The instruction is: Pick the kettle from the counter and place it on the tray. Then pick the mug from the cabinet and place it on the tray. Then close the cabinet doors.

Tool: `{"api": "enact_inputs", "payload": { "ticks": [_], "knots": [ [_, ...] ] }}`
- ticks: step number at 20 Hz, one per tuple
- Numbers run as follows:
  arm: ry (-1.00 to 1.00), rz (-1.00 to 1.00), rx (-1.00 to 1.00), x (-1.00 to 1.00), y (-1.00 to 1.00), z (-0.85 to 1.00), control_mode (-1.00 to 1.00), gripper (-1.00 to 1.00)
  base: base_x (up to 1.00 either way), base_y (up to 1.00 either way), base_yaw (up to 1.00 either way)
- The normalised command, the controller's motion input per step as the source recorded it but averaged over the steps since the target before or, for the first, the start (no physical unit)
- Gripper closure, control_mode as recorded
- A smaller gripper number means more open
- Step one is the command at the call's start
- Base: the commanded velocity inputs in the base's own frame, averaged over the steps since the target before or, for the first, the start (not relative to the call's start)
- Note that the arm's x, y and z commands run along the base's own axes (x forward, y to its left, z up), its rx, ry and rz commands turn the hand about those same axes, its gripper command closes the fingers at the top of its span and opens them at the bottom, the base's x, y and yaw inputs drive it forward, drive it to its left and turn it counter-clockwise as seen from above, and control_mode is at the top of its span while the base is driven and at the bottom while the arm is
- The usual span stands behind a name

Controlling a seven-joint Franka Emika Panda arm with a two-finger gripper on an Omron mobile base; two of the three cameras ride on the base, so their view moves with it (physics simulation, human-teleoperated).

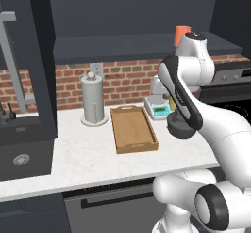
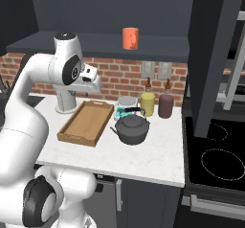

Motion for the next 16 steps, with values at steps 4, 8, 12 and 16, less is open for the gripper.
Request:
{"api": "enact_inputs", "payload": {
  "ticks": [4,8,12,16],
  "knots": [
    [-0.01,0.00,0.00,-0.16,-0.03,-0.02,-1.00,-1.00,0.00,0.00,0.00],
    [-0.05,-0.04,0.00,-0.34,-0.17,-0.08,-1.00,-1.00,0.00,0.00,0.00],
    [-0.03,-0.24,0.00,-0.29,-0.34,-0.08,-1.00,-1.00,0.00,0.00,0.00],
    [0.00,-0.37,0.00,-0.16,-0.49,-0.11,-1.00,-1.00,0.00,0.00,0.00]
  ]
}}
